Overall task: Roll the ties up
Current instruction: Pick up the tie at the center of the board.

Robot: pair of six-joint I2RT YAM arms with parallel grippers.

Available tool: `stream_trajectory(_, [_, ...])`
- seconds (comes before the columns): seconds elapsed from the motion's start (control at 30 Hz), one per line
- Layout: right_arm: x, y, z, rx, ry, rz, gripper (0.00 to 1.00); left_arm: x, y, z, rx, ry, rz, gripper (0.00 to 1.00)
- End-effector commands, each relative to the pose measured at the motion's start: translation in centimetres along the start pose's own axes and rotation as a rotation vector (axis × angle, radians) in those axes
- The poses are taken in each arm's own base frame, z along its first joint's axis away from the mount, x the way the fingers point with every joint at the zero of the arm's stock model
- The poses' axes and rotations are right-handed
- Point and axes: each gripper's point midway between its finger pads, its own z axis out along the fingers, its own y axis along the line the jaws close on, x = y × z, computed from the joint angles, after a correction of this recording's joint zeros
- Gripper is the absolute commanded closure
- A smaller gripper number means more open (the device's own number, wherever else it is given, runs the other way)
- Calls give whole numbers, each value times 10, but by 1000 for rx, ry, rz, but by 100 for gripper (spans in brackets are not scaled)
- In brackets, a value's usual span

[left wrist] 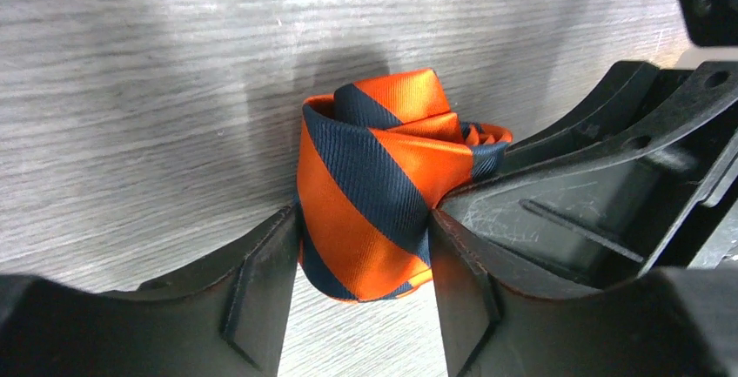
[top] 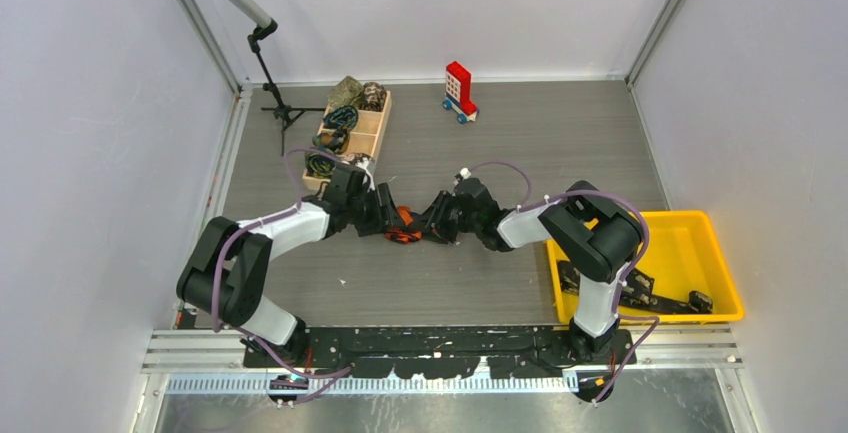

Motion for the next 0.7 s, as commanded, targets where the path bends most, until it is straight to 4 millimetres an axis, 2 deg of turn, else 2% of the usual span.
stream_trajectory(0.0, [-13, -16, 3, 59, -78, -29, 99, 8, -7, -6, 47, 9, 15, 41])
stream_trajectory(0.33, [-15, 10, -12, 25, -72, -67, 100, -6, -17, -30, 50, -58, 56, 29])
stream_trajectory(0.67, [-20, 42, -22, -27, -78, -86, 100, -25, -18, -65, -32, -147, 92, 27])
